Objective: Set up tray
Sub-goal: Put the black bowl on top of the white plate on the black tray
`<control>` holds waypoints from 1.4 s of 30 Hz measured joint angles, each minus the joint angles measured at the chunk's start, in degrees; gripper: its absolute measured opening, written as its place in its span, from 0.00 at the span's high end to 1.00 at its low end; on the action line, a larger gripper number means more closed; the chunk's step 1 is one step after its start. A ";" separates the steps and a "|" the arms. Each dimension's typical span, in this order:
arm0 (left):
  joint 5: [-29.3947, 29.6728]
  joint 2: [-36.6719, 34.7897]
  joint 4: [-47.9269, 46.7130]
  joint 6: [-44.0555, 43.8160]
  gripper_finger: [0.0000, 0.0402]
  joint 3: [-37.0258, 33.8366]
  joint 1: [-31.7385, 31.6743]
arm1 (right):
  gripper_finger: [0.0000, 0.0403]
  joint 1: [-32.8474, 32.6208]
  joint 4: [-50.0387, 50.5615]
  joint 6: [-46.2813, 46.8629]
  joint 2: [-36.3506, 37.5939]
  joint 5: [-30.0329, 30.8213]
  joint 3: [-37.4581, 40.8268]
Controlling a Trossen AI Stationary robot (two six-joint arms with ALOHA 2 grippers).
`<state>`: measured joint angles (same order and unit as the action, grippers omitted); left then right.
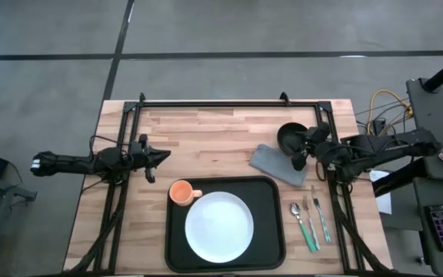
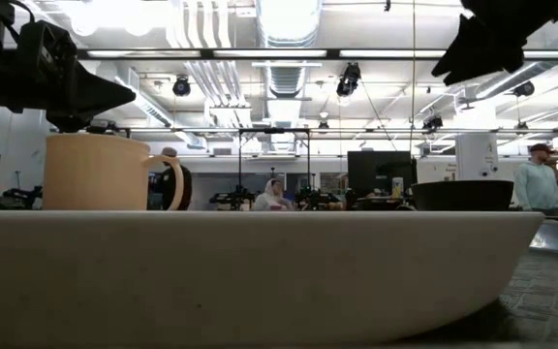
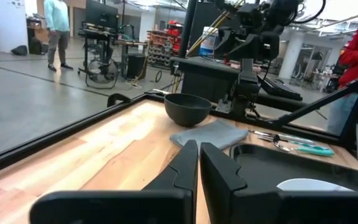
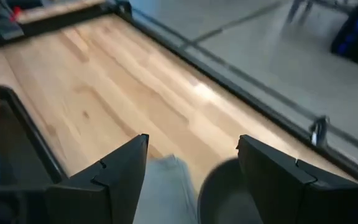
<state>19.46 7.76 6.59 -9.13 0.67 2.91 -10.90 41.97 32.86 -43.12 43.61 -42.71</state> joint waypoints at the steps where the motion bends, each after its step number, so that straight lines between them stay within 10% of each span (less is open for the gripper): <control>1: 0.03 0.01 0.02 -0.02 1.00 0.00 0.00 | 0.41 0.54 0.81 0.42 -0.86 -1.07 -0.33; 10: 0.05 -0.02 0.02 -1.03 1.00 0.22 -0.01 | 0.41 10.70 1.12 1.24 -8.57 -16.93 -0.69; 29: 0.03 0.08 -0.09 -2.19 1.00 0.04 -0.02 | 0.41 29.69 2.22 4.19 -27.06 -27.71 -14.89; 42: 0.03 0.19 -1.74 -2.27 1.00 0.02 -0.01 | 0.41 35.11 20.54 10.69 -42.46 -29.82 -27.72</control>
<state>19.49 7.94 4.85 -11.40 0.69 2.90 24.20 62.51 43.55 -85.57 13.80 -70.43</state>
